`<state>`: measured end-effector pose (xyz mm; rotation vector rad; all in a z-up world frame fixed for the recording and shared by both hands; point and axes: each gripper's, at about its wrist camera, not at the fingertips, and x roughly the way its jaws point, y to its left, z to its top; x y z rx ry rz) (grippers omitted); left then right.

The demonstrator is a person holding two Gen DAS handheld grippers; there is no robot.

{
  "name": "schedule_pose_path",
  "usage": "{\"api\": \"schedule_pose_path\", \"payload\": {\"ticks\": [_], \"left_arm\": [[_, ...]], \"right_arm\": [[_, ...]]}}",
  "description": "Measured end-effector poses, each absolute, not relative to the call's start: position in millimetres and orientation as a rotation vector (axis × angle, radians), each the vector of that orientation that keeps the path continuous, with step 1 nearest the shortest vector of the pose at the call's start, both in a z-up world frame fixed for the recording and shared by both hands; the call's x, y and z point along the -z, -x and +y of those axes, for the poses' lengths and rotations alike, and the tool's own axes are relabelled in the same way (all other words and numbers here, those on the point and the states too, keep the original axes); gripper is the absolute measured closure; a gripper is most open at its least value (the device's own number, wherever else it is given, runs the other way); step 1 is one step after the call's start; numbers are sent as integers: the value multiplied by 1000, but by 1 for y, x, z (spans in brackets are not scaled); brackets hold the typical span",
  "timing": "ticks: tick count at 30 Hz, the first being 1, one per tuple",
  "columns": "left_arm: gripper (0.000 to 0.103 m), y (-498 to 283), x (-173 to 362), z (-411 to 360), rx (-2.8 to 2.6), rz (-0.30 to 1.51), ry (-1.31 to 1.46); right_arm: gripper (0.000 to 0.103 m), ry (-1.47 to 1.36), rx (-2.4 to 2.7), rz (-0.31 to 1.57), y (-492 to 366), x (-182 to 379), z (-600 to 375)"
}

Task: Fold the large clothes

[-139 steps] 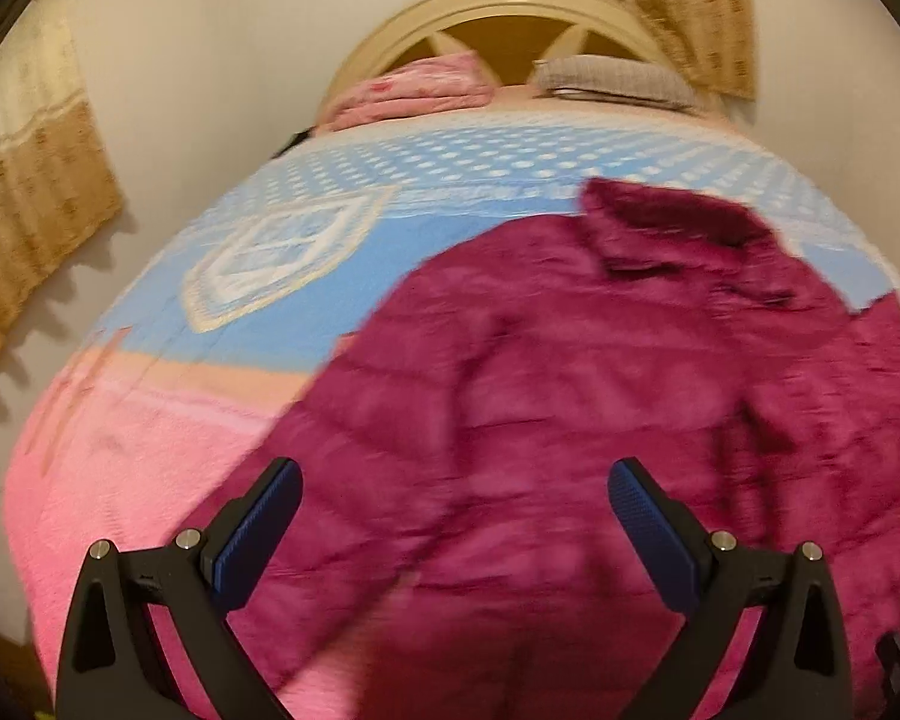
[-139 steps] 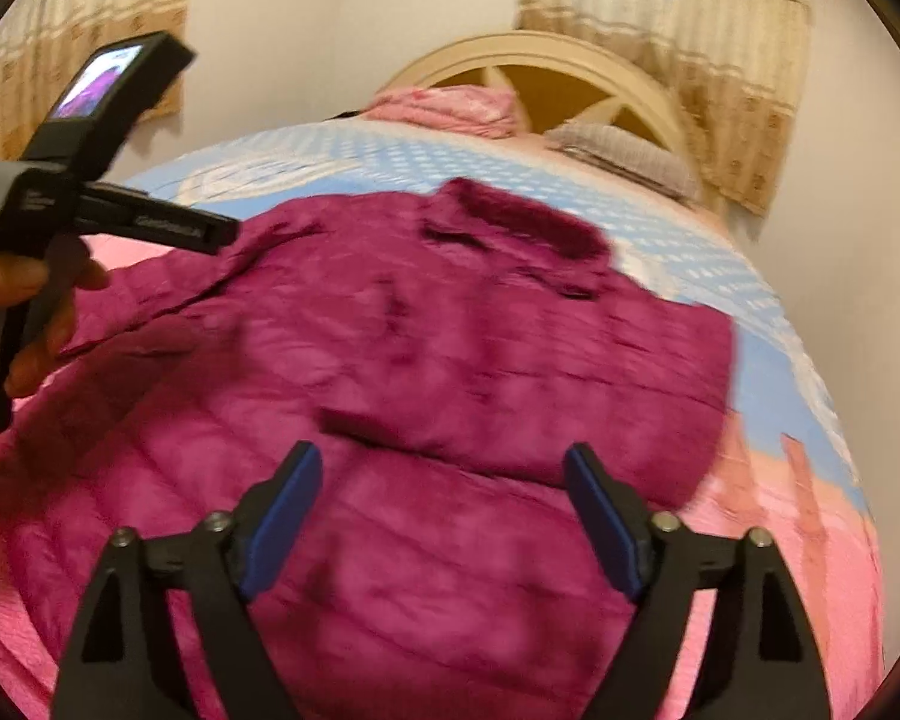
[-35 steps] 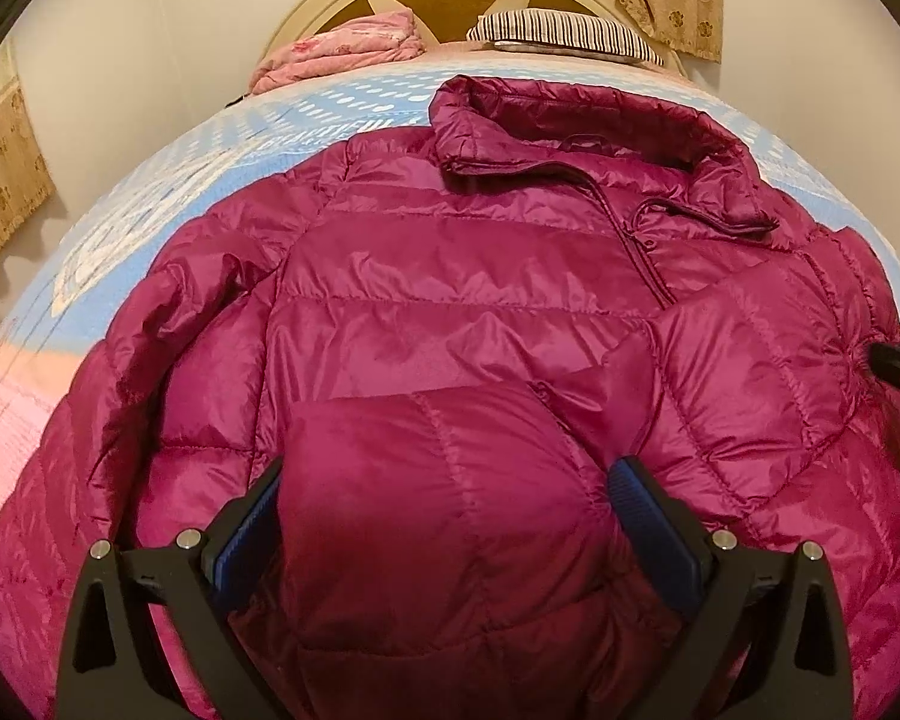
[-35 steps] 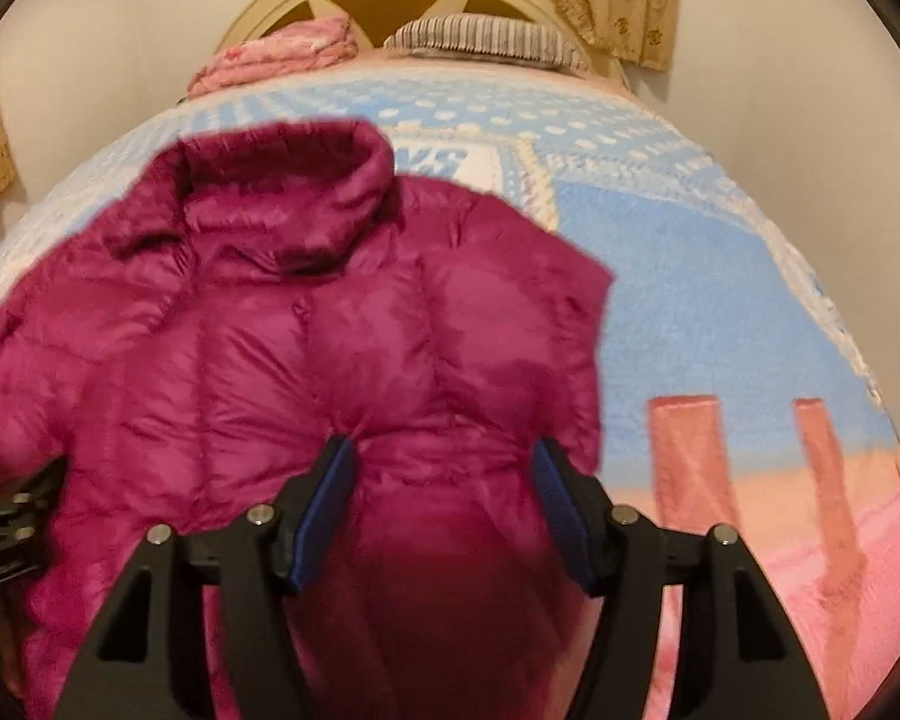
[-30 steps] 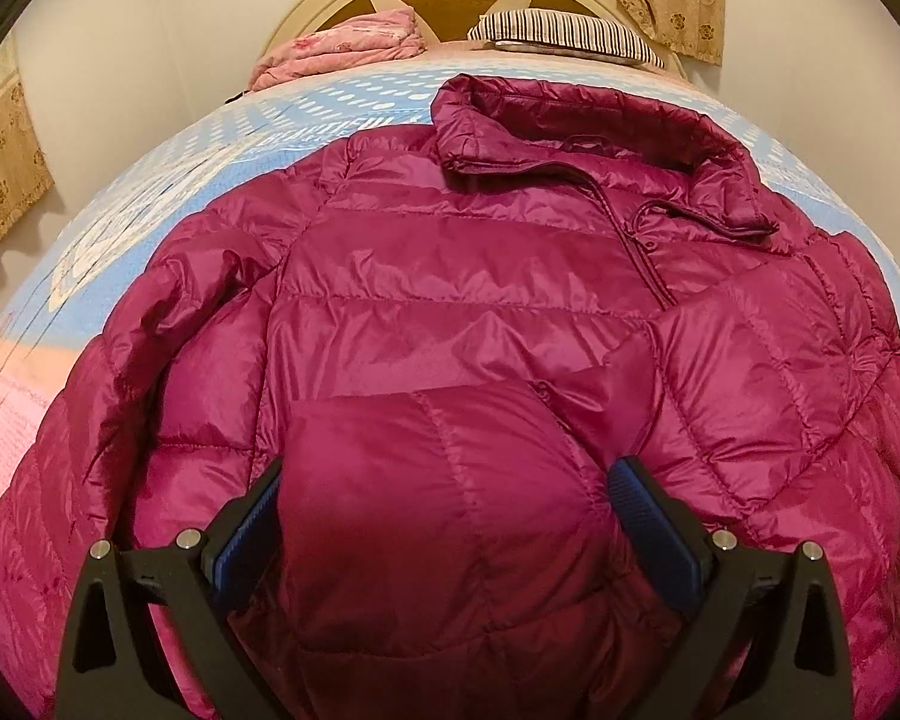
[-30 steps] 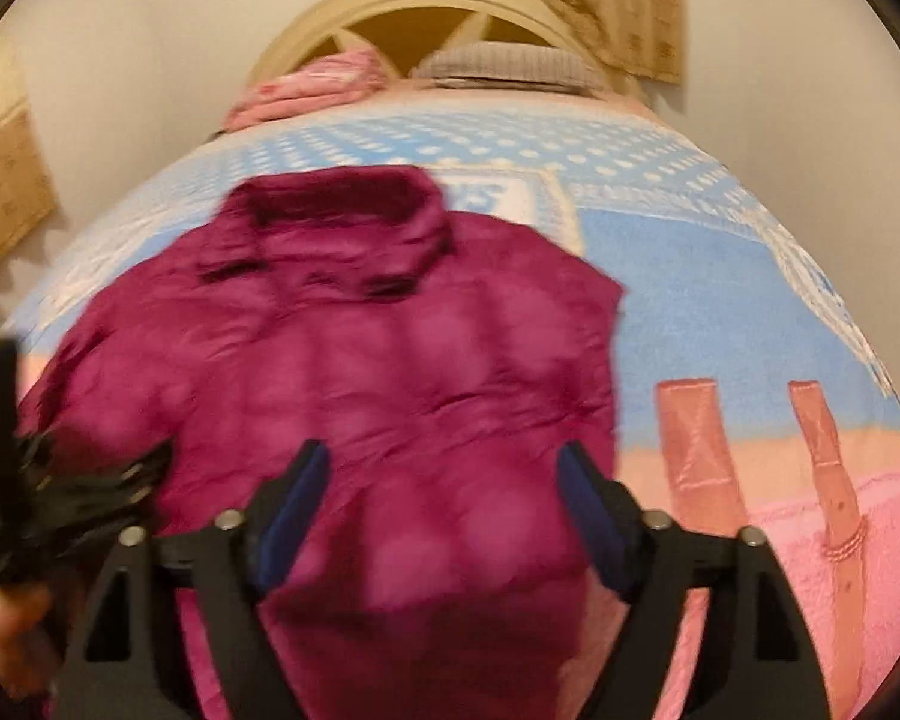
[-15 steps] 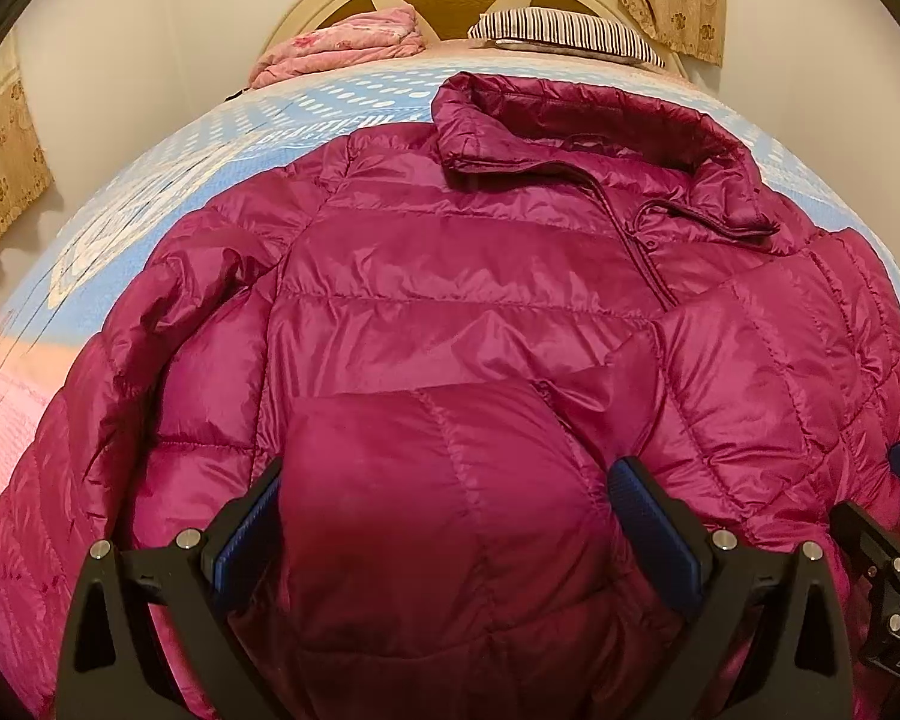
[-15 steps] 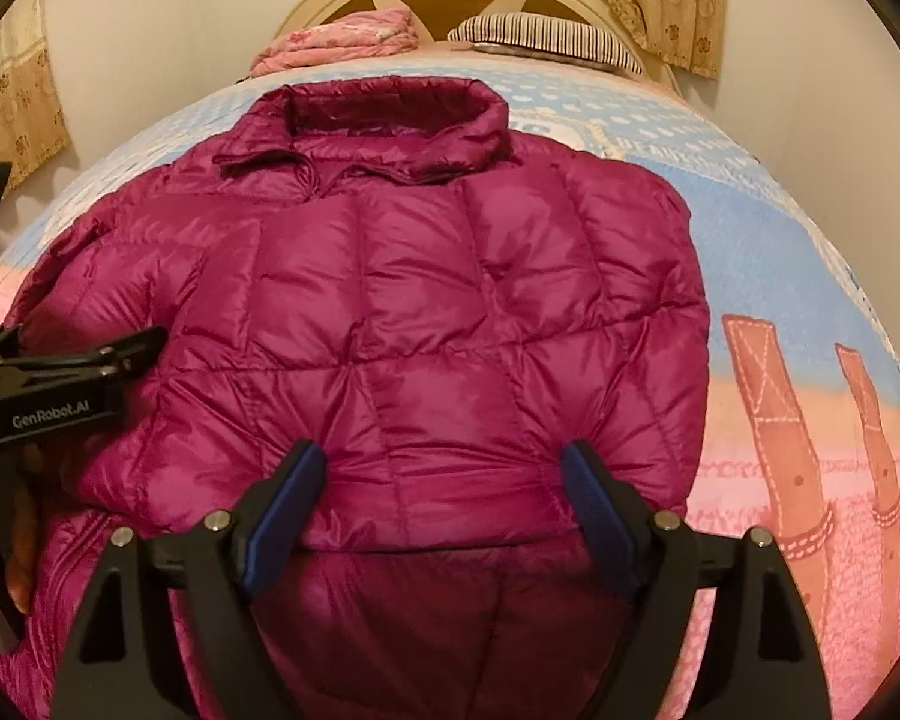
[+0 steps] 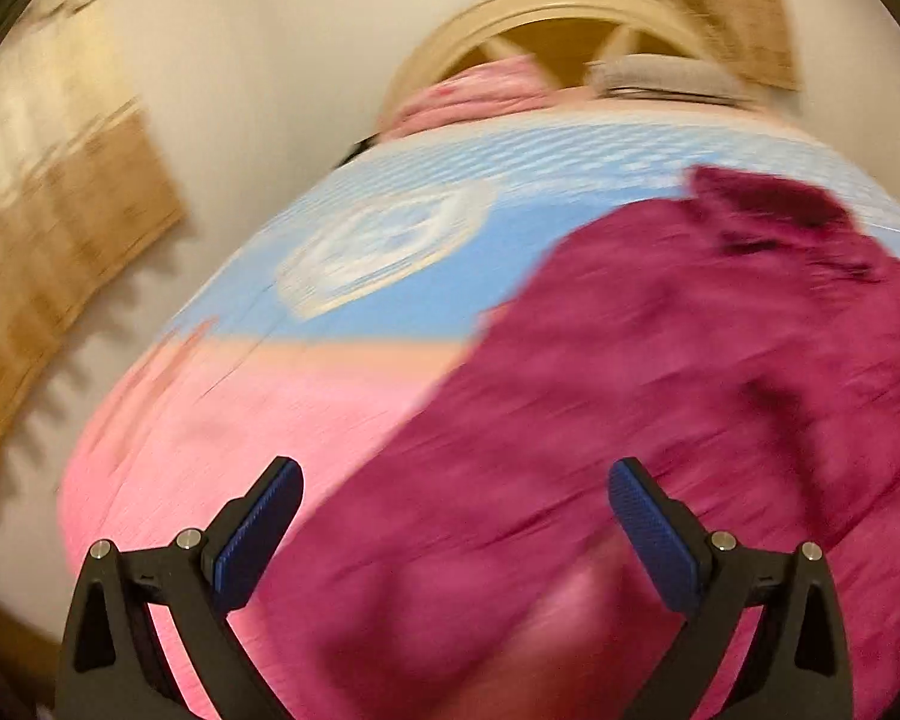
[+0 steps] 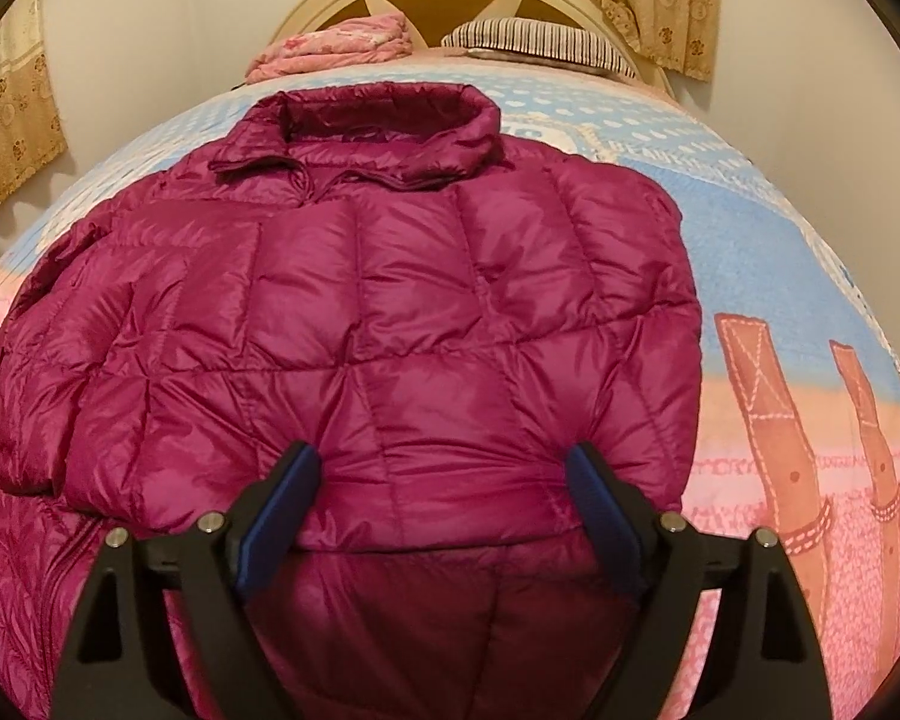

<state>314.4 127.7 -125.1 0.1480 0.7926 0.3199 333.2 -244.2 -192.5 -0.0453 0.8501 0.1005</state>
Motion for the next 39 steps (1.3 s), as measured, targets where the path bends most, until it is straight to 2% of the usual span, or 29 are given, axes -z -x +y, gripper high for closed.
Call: {"api": "schedule_pose_path", "payload": {"ticks": [5, 9, 10, 11, 13, 16, 19, 28, 32, 39], "left_arm": [[1, -264, 145, 194, -395, 870, -12], [2, -252, 166, 210, -383, 900, 68], [14, -252, 169, 206, -378, 908, 73], [37, -253, 172, 204, -360, 917, 84], [58, -261, 180, 204, -311, 950, 115], [79, -263, 182, 210, -312, 944, 133], [92, -260, 168, 214, -349, 919, 108], [99, -263, 92, 220, -403, 733, 2], [100, -282, 65, 186, -333, 677, -43], [100, -311, 30, 94, -175, 592, -104]], "right_arm": [[15, 48, -101, 848, -332, 192, -245], [13, 53, -95, 846, -332, 192, -244], [13, 55, -93, 845, -332, 192, -245], [12, 56, -90, 845, -332, 192, -245], [11, 57, -83, 843, -331, 192, -245], [10, 55, -76, 842, -330, 192, -247], [9, 53, -73, 840, -330, 192, -247], [8, 61, -66, 840, -331, 192, -248], [12, 16, -92, 834, -328, 181, -257], [9, 29, -53, 701, -298, 144, -285]]}}
